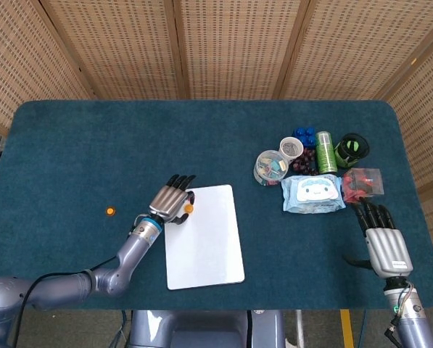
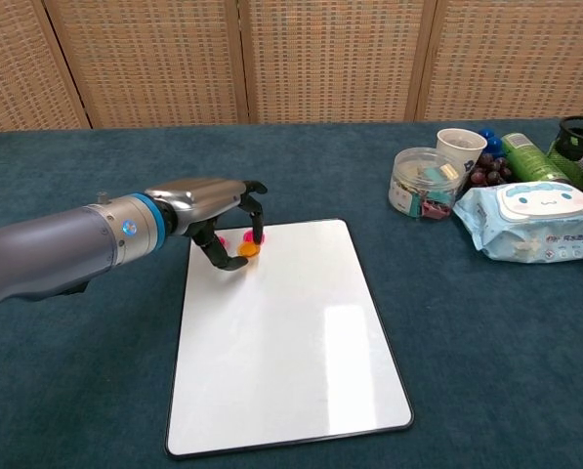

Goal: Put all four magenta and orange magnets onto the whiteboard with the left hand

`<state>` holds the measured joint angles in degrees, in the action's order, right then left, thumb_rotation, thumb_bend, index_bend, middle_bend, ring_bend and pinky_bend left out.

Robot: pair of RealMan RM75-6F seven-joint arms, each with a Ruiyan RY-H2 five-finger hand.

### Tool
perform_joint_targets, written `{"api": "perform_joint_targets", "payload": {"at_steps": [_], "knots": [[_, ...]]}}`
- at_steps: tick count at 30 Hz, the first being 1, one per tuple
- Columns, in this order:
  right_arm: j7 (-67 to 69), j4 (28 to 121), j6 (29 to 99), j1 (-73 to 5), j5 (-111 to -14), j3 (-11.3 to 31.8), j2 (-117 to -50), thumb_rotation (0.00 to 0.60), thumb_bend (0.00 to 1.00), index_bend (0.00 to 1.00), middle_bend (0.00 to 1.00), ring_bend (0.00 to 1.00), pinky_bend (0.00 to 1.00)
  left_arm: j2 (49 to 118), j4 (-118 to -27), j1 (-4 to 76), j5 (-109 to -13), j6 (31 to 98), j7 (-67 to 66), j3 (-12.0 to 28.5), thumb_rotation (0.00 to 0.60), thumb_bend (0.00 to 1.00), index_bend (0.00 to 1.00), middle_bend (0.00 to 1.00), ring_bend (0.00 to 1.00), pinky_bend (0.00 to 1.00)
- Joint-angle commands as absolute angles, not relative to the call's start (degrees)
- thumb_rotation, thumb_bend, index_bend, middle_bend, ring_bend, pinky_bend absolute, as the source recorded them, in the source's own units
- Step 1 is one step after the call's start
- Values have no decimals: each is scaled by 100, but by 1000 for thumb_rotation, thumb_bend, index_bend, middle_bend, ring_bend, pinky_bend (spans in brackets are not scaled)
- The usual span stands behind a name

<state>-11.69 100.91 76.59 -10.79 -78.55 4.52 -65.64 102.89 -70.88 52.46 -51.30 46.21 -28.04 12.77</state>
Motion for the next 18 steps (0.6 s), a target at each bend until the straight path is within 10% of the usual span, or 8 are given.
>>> {"api": "perform_joint_targets", "payload": {"at_steps": [1,10,18], "knots": [[-1169,10093,7657,-1079,-7848,453,-6565,600,143,0,0,0,0,10319,-7064,5289,-5091,4635,-2835,1292,600,365,625,0,0,0],[-1120,10097,7652,-1078,-7845,455,-6555,600,143,0,0,0,0,10470,-6916,5428,-4944,4632,-2918,1305,600,358,617,0,0,0],[-1099,10086,7662,-1074,-7860,453,-6553,600,143,0,0,0,0,10550,-6814,5493,-4830,4586,-2913,1295,600,355,357,0,0,0]]}}
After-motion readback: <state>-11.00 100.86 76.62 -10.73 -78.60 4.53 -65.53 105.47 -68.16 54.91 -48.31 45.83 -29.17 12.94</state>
